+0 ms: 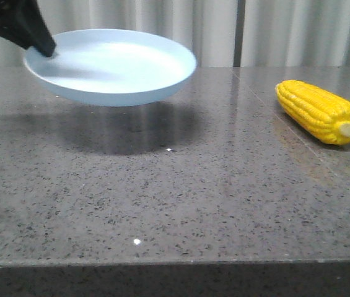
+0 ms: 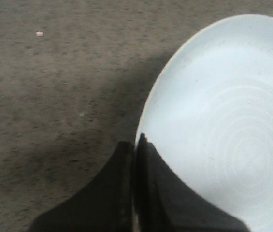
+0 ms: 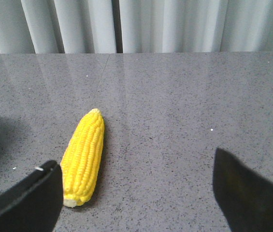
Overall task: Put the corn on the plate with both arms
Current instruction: 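Slide the plate toward the table center and release it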
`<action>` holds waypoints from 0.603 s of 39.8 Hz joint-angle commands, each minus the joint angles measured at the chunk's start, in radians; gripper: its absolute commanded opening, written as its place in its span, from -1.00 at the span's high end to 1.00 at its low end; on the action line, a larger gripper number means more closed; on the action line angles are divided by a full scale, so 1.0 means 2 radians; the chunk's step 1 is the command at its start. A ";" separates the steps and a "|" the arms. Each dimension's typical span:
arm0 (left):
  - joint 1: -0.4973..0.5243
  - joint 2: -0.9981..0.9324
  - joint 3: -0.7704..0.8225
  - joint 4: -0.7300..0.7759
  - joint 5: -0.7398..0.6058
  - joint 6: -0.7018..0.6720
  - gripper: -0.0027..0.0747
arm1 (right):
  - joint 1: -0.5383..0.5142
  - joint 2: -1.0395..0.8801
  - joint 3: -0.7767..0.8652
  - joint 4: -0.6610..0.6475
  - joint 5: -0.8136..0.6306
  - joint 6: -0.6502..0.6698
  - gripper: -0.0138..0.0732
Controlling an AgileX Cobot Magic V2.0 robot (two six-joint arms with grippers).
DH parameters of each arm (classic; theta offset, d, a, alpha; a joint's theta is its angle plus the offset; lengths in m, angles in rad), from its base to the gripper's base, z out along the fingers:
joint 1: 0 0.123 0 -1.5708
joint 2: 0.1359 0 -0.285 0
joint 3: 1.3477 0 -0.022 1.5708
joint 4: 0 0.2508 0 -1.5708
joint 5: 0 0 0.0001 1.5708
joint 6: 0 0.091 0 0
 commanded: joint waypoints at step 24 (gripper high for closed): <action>-0.015 0.036 -0.030 -0.026 -0.018 -0.006 -0.12 | -0.001 0.008 -0.019 0.000 -0.036 -0.005 -0.81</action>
